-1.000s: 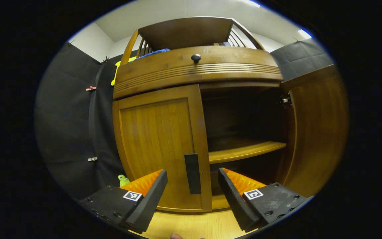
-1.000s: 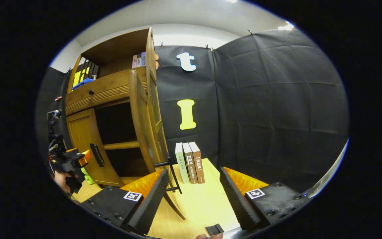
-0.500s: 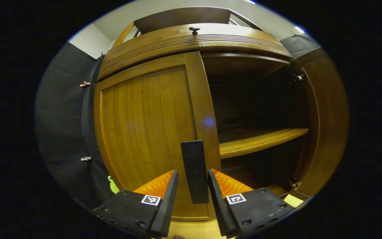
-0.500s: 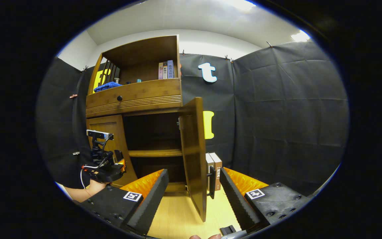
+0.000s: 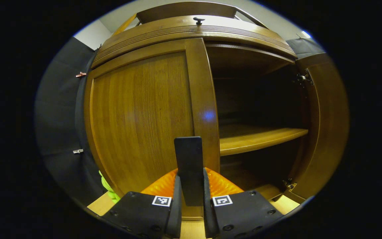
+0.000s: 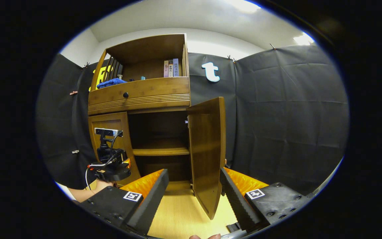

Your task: Open the right door of the double-door shoe cabinet with the right hand, and open the left door with the left hand.

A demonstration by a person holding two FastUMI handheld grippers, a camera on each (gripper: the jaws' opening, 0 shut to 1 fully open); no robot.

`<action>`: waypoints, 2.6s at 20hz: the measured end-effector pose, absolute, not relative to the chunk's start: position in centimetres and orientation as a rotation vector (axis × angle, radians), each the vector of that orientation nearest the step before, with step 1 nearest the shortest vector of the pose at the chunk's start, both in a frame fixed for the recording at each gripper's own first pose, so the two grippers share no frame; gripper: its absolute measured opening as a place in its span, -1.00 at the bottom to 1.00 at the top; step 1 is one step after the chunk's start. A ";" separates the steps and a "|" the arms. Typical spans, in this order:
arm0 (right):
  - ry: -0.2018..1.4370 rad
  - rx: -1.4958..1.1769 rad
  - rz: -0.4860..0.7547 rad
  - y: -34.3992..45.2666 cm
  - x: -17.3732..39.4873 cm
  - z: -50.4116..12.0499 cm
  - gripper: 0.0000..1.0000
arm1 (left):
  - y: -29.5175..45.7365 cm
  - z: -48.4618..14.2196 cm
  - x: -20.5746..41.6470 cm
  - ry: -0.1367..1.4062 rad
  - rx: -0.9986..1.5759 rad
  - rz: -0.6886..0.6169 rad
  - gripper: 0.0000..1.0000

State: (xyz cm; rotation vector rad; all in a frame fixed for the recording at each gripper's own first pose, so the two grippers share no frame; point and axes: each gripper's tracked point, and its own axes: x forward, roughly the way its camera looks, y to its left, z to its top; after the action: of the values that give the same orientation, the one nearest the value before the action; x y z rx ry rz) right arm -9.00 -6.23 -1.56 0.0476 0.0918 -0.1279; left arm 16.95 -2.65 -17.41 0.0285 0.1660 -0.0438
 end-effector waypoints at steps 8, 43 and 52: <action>0.084 0.050 -0.109 -3.8 -8.6 -1.9 0.95 | 1.0 -17.0 8.1 0.180 0.014 -0.084 -0.36; 0.117 0.065 0.006 3.1 -6.5 -3.9 0.96 | 23.2 -17.3 -6.0 0.170 -0.039 0.029 -0.76; 0.102 0.072 0.016 1.7 -6.5 -3.8 0.96 | 23.5 -15.7 -10.8 0.169 -0.015 0.106 0.68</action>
State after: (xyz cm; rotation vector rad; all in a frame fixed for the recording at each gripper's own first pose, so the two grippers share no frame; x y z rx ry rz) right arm -6.52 1.65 -3.84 0.0717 0.1017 0.0158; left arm -10.85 23.48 -15.71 -0.0145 0.1693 0.1059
